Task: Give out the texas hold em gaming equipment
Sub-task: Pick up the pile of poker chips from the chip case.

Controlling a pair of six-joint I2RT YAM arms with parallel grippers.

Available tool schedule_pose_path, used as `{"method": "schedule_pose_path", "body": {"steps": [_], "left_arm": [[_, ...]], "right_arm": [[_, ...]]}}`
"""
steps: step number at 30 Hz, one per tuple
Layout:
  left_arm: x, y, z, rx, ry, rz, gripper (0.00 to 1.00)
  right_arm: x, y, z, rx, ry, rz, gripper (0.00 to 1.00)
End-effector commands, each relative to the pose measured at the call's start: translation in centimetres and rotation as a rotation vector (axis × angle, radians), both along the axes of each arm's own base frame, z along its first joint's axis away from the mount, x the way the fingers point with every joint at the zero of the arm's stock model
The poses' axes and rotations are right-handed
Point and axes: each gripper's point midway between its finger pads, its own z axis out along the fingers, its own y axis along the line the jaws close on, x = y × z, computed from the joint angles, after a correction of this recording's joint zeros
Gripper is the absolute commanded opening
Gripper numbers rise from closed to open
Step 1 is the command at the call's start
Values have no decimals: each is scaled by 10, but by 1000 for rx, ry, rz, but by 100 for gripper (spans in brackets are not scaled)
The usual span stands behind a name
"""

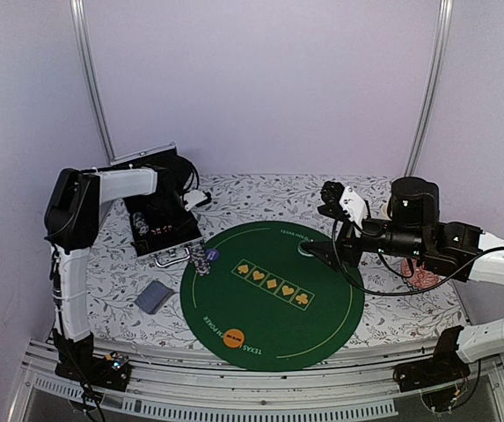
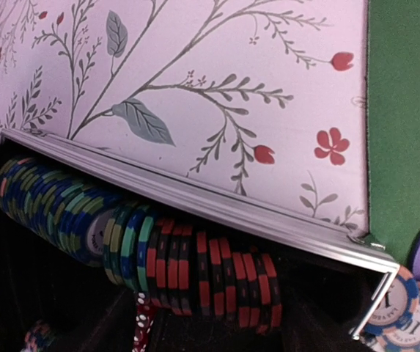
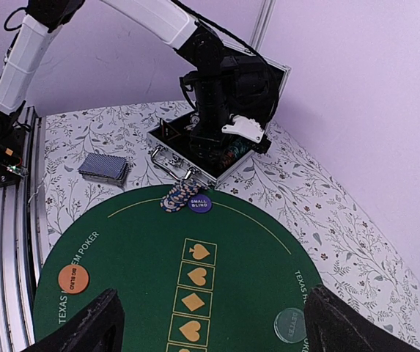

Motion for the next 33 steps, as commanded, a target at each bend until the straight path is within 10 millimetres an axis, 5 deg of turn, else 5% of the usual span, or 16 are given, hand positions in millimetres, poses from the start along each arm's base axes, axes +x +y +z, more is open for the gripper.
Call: {"method": "schedule_pose_path", "body": {"steps": [1, 8, 14, 25, 33], "left_arm": [[11, -18, 10, -33, -67, -30, 75], [28, -9, 7, -22, -104, 19, 81], [20, -12, -8, -49, -41, 7, 81], [-9, -18, -23, -115, 96, -13, 64], [-18, -3, -34, -73, 128, 4, 49]], "right_arm": [[-2, 1, -7, -4, 23, 14, 87], [-3, 1, -5, -1, 22, 15, 87], [-3, 0, -7, -4, 28, 14, 87], [-4, 0, -6, 0, 31, 14, 87], [-4, 1, -6, 1, 35, 16, 87]]}}
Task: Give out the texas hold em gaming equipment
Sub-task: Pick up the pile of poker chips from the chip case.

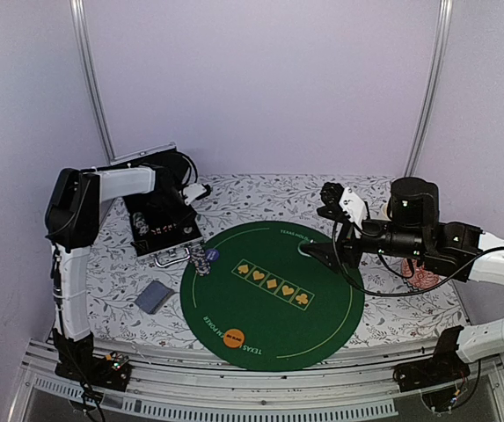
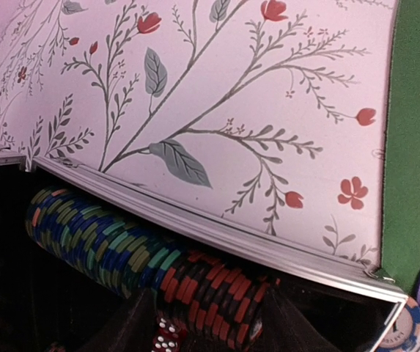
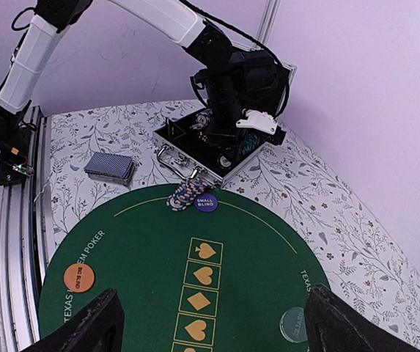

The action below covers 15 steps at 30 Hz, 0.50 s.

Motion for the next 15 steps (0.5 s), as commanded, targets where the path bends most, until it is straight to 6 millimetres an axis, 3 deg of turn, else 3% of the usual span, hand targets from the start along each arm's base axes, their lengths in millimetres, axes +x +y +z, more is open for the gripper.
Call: {"method": "schedule_pose_path", "body": {"steps": [1, 6, 15], "left_arm": [[-41, -1, -39, -15, 192, -26, 50], [-51, -12, -33, -59, 217, -29, 54], [-43, -15, -6, -54, 81, -50, 53]], "right_arm": [[-1, 0, -4, 0, 20, 3, 87], [-1, -1, -5, 0, 22, 2, 87], [-2, 2, -5, 0, 27, 14, 87]]}}
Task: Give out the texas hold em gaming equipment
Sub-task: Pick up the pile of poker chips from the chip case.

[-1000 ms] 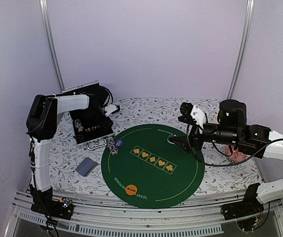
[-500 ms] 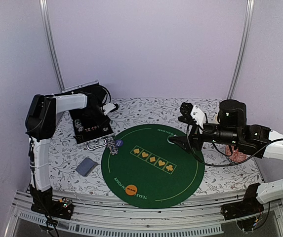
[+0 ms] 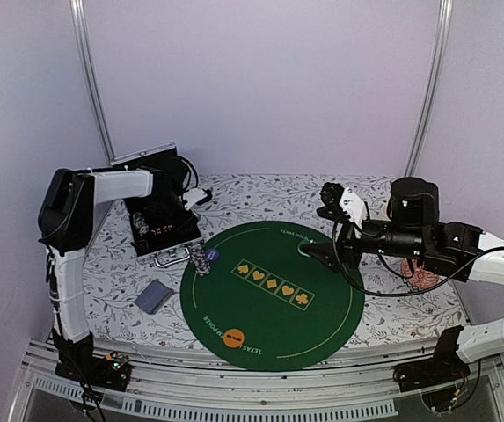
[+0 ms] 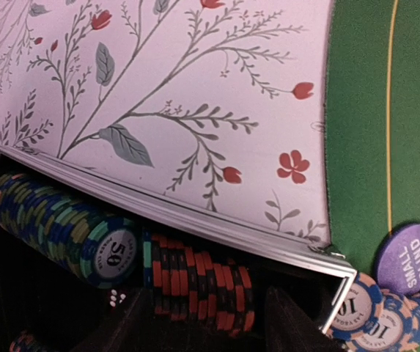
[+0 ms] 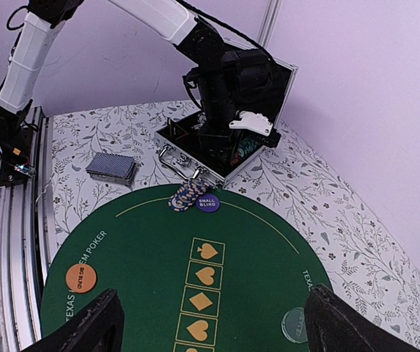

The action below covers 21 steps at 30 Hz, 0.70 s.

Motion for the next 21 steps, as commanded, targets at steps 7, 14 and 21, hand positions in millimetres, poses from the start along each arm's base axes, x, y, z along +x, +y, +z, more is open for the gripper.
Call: {"method": "schedule_pose_path", "body": {"steps": [7, 14, 21], "left_arm": [[-5, 7, -7, 72, -18, 19, 55], [6, 6, 17, 41, -102, 34, 64], [9, 11, 17, 37, -119, 48, 72]], "right_arm": [[-2, 0, -3, 0, 19, 11, 87], [-4, 1, -2, 2, 21, 19, 87], [-5, 1, -2, 0, 23, 23, 87]]}}
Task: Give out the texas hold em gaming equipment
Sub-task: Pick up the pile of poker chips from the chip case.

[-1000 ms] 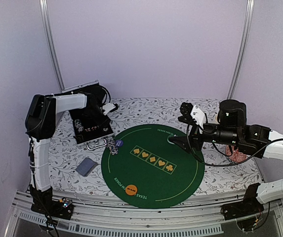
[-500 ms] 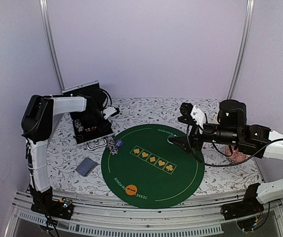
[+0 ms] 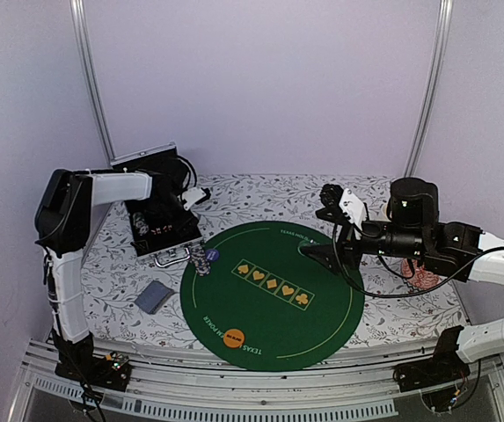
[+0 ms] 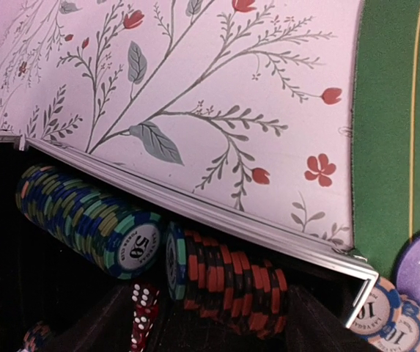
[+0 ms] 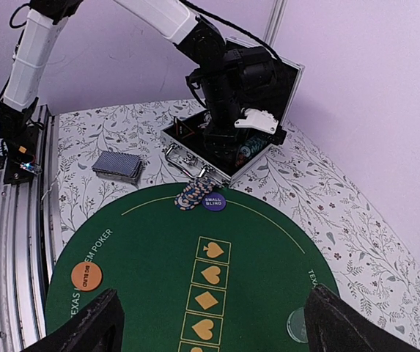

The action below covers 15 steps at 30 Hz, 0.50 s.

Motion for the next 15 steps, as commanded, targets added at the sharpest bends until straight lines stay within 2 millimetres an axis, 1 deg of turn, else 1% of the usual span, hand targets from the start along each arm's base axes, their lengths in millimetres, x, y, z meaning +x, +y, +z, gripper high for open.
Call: {"method": "schedule_pose_path", "body": {"steps": [1, 3, 6, 8, 11, 15], "left_arm": [[7, 5, 13, -3, -52, 20, 73], [6, 5, 10, -2, -44, 18, 76], [7, 6, 2, -10, -26, 14, 76], [7, 8, -5, 1, -7, 17, 72], [2, 7, -18, -2, 46, 7, 62], [-8, 6, -37, -4, 107, -6, 60]], "right_arm": [[-1, 0, 0, 1, 11, 6, 87], [-2, 0, 0, 2, 12, 8, 87], [-2, 0, 0, 2, 12, 8, 87], [-1, -1, 1, 2, 12, 5, 87], [-2, -1, 1, 2, 13, 5, 87], [-2, -3, 0, 1, 13, -1, 87]]}}
